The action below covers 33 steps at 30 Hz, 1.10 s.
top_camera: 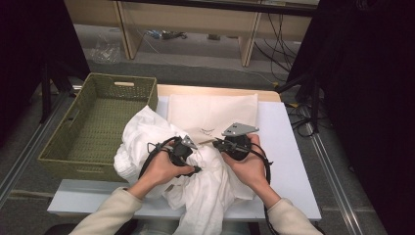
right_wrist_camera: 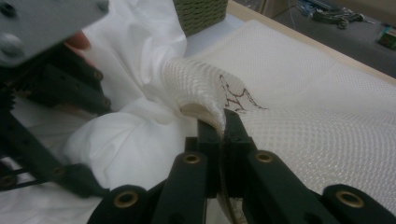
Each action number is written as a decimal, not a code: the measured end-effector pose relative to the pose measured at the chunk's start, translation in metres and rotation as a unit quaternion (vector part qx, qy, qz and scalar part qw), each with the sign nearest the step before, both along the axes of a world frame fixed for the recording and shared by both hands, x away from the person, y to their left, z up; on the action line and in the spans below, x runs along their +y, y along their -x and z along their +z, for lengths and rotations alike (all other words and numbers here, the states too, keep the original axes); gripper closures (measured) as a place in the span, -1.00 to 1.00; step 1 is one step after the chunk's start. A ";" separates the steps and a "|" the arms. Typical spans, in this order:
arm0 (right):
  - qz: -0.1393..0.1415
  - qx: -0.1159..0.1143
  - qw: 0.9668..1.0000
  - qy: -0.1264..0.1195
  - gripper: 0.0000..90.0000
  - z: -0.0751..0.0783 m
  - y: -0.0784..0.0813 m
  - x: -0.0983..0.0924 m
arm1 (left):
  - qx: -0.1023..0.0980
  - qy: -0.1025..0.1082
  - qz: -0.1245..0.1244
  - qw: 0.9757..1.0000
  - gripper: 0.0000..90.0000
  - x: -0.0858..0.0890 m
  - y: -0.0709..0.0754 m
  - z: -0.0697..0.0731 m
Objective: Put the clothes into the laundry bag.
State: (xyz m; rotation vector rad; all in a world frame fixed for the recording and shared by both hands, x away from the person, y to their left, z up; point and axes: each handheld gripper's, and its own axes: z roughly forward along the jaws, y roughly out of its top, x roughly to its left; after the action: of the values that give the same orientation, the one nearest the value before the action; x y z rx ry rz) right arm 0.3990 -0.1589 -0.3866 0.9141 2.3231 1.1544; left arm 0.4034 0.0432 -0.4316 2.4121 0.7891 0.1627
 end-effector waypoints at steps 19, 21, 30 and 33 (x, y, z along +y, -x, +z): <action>-0.025 0.000 0.999 -0.022 0.99 0.008 0.005 -0.002 | -0.062 0.104 0.053 0.991 0.71 -0.041 0.002 0.029; -0.007 0.000 1.000 -0.014 0.99 0.007 0.006 0.002 | -0.064 0.090 0.049 0.993 0.70 -0.042 -0.009 0.018; -0.008 -0.017 1.000 -0.010 0.98 0.010 0.007 -0.001 | -0.120 0.072 0.017 0.990 -0.25 -0.014 0.012 0.037; -0.014 -0.014 1.000 -0.013 0.98 0.009 0.005 -0.002 | -0.120 0.063 0.008 0.991 -0.49 0.007 0.028 0.051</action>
State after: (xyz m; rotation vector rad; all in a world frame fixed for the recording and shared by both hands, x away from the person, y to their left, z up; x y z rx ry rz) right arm 0.3942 -0.1610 -0.3774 0.9309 2.2711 1.1803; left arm 0.3753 0.0505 -0.3808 2.2168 0.6865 0.3900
